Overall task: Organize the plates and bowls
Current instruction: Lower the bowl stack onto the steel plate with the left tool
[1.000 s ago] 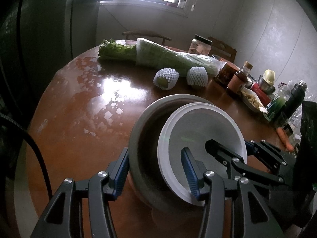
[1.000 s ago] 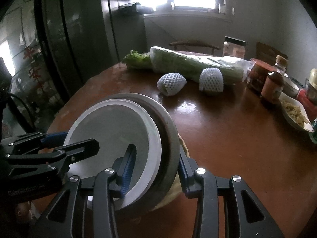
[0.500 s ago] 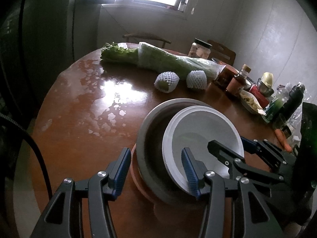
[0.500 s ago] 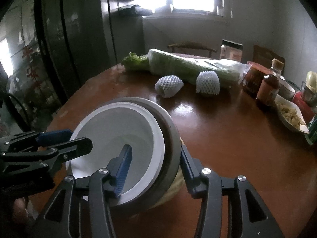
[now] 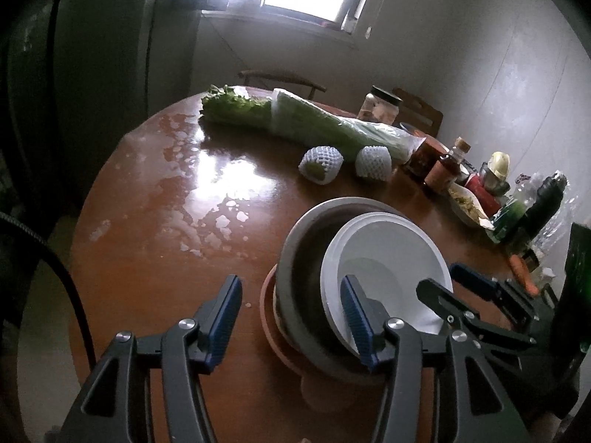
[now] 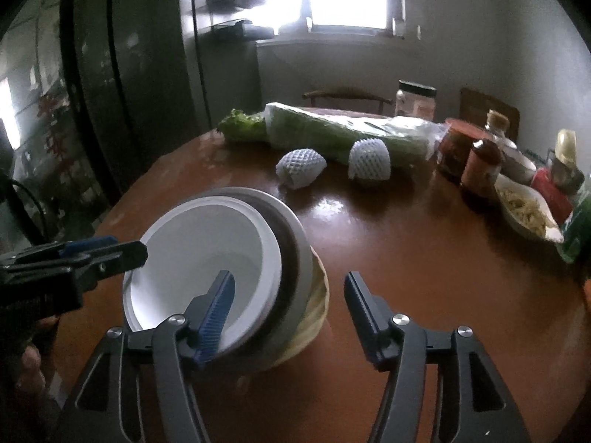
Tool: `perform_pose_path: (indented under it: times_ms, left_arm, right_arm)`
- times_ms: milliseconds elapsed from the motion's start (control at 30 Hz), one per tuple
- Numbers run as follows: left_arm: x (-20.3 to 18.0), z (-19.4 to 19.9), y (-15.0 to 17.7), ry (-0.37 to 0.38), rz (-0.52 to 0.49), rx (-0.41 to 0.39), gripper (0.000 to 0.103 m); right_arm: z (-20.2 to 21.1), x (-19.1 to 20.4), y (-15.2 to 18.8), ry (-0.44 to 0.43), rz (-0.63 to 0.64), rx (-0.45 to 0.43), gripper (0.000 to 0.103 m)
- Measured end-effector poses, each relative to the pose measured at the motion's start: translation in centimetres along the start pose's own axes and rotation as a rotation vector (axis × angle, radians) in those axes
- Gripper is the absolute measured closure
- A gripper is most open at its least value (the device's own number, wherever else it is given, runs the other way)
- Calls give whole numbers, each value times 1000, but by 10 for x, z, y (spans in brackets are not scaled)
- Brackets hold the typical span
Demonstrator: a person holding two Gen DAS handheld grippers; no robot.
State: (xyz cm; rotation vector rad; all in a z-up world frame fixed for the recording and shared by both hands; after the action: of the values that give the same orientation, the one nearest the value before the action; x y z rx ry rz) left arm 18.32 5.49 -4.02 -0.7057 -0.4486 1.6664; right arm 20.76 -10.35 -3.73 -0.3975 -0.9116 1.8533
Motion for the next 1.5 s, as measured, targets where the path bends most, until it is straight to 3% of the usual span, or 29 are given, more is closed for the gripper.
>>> perform_pose_path:
  times_ms: [133,500,867,1500]
  left_arm:
    - [-5,-9,1,56,2,34,47]
    - [-21,-45,7,58,-35,132,46]
    - [-34,-45,12,42,-92,122,46]
    - [-70,-46,23,37,-150,128,46]
  right_arm:
    - [1,-4,3,-41,-47,3,38]
    - [-8,1,10,-86,-79,55,37]
    - [-10,-9,12,-125,-118,61,34]
    - [8,-38,23,-90,-148,46,34]
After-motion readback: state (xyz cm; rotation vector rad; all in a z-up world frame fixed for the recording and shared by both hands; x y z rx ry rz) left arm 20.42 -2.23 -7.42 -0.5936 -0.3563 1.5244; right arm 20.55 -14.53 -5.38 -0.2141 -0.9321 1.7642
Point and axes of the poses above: each gripper's, at about its wrist camera, not at the fingertips, and z roughly against the way its jaws point, x to its left, y to its underside, the point moved 6 cm from there along -z, roughly the way its jaws point, and after that the axes turned 6 degrees about -y, right-handed, at the moved point
